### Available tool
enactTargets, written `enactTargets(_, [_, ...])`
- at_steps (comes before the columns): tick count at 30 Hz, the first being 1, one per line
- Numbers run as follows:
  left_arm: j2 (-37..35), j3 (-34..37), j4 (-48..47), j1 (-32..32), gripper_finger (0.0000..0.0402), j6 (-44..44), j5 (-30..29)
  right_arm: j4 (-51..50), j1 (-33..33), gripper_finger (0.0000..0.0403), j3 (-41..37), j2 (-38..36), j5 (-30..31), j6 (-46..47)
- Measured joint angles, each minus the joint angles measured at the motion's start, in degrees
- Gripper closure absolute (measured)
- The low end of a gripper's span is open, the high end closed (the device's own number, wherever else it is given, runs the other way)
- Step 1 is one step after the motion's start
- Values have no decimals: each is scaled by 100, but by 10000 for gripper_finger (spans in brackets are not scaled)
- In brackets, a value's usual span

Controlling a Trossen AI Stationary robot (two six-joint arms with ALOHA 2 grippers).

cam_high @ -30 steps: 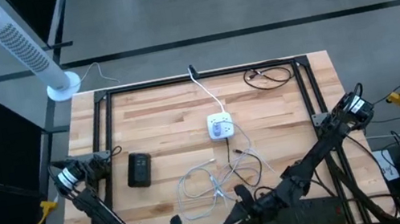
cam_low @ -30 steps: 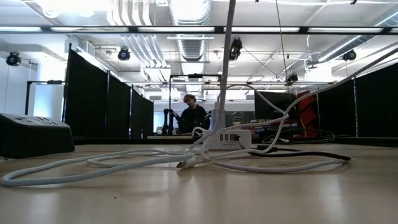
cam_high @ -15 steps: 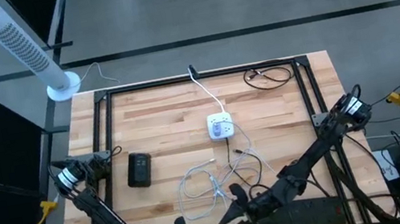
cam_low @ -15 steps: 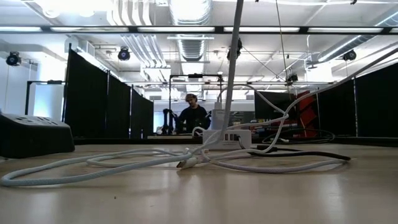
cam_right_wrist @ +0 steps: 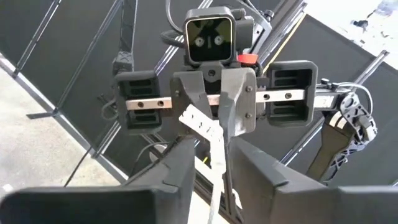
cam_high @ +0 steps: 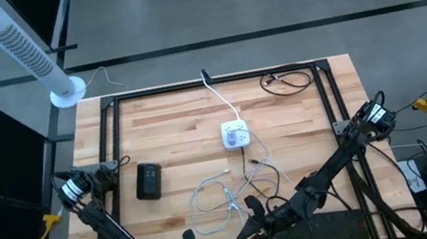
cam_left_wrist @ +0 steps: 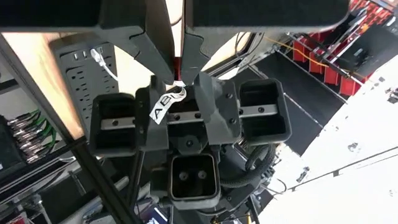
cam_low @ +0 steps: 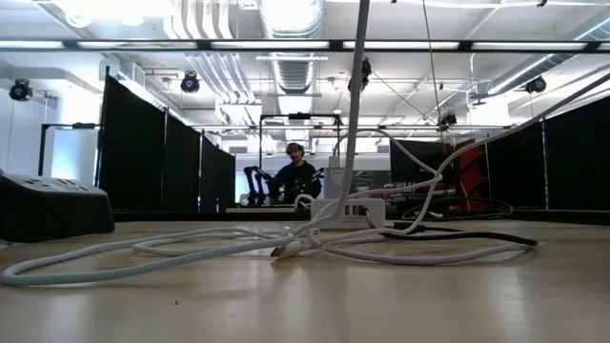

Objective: Insert USB
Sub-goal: Insert the light blue charger cable into the center black outlet extension

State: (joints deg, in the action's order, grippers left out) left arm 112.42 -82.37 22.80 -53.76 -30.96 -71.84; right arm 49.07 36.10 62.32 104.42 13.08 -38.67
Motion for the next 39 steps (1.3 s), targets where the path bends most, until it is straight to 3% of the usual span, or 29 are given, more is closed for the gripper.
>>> enactTargets(6, [0,0,-212,-2,399,186,-107,-32,-4,392,31,2,13,32])
enactTargets(19, [0,-2,-400,0,399,445,-144,-60,4,401,44,4,240,-32])
enactTargets(24, [0,0,-418,2,399,453,-136,-56,29,374,45,4,251,-252])
enactTargets(34, [4,-2,-419,2,399,453,-115,-214,7,242,51,0,260,-333])
enactTargets(39, [4,-2,-413,2,399,453,-115,-380,-53,228,66,0,346,-162])
